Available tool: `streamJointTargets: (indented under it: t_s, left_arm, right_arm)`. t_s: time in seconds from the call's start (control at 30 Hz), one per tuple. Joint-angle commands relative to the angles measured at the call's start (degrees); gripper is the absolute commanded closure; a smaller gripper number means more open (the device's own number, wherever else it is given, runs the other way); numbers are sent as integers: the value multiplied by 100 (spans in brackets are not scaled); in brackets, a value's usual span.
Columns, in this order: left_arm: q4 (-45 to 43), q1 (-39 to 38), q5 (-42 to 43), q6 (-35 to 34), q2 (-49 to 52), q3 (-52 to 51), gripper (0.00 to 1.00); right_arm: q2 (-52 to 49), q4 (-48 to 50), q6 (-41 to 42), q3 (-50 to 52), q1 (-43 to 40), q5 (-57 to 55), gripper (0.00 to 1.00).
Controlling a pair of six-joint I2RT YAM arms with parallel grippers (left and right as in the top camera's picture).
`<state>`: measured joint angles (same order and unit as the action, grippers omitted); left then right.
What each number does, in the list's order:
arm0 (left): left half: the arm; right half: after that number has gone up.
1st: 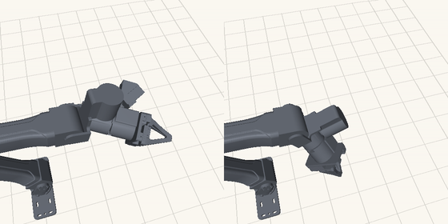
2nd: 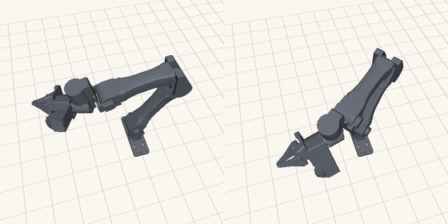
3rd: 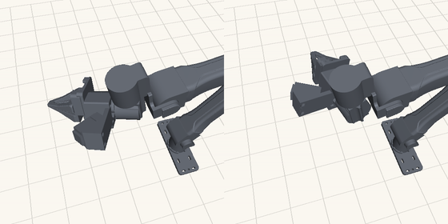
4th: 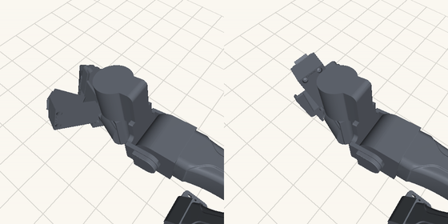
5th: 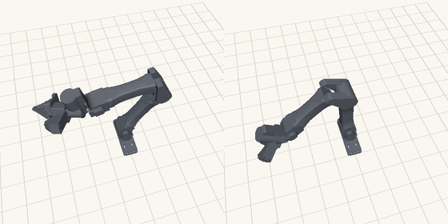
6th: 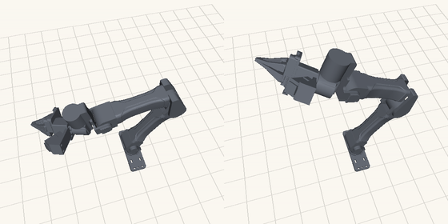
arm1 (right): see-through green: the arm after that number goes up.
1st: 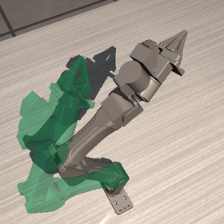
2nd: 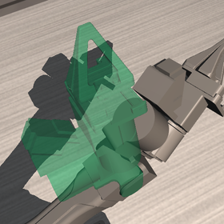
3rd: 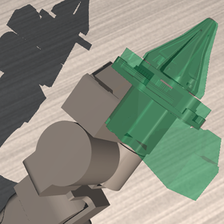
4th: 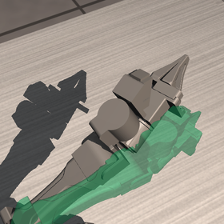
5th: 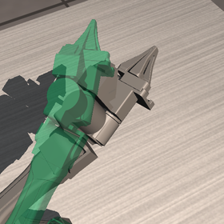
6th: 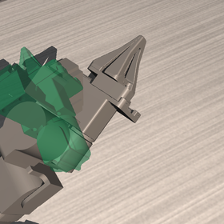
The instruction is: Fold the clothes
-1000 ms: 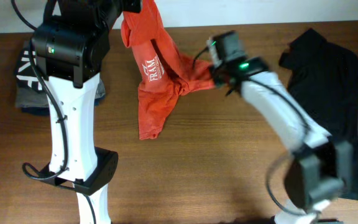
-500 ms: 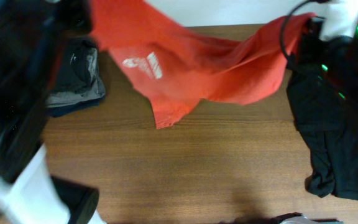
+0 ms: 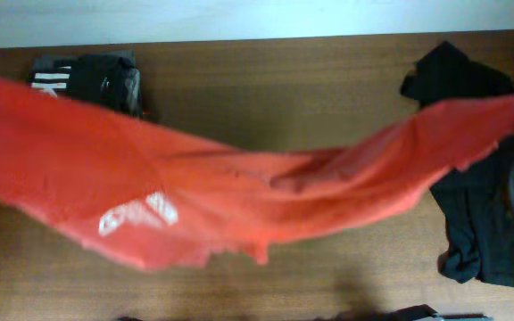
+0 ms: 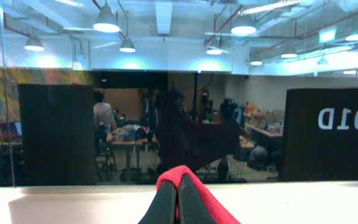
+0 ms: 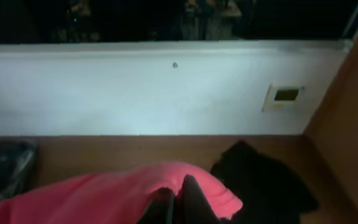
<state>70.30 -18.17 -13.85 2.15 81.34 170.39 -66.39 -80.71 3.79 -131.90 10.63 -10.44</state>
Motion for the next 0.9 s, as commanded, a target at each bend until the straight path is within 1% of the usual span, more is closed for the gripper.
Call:
streamJointTargets:
  t_s: [0.0, 0.1, 0.33, 0.5, 0.63, 0.67, 0.87]
  left_arm:
    - [-98, 35, 50, 92, 22, -474, 99]
    - [-256, 35, 50, 92, 33, -1106, 99]
    - [-920, 35, 50, 92, 44, -3069, 99]
    - [-1355, 35, 48, 92, 44, -4070, 99]
    - [-1676, 35, 50, 90, 142, -4636, 99]
    - [-1720, 35, 48, 92, 240, -4754, 99]
    - [-1727, 35, 26, 92, 813, -4826, 99]
  right_arm:
    - [-146, -269, 428, -13, 22, -37, 96]
    - [-378, -643, 581, -11, 22, -39, 96]
    - [-1202, -1657, 728, 17, 20, -74, 96]
    - [-1709, -1655, 730, 527, 13, -66, 96]
    - [-2157, -1279, 730, 1283, -13, -74, 96]
    - [-2302, -946, 769, 1631, -79, -72, 96]
    - [-2599, 74, 699, 2636, -345, -50, 96]
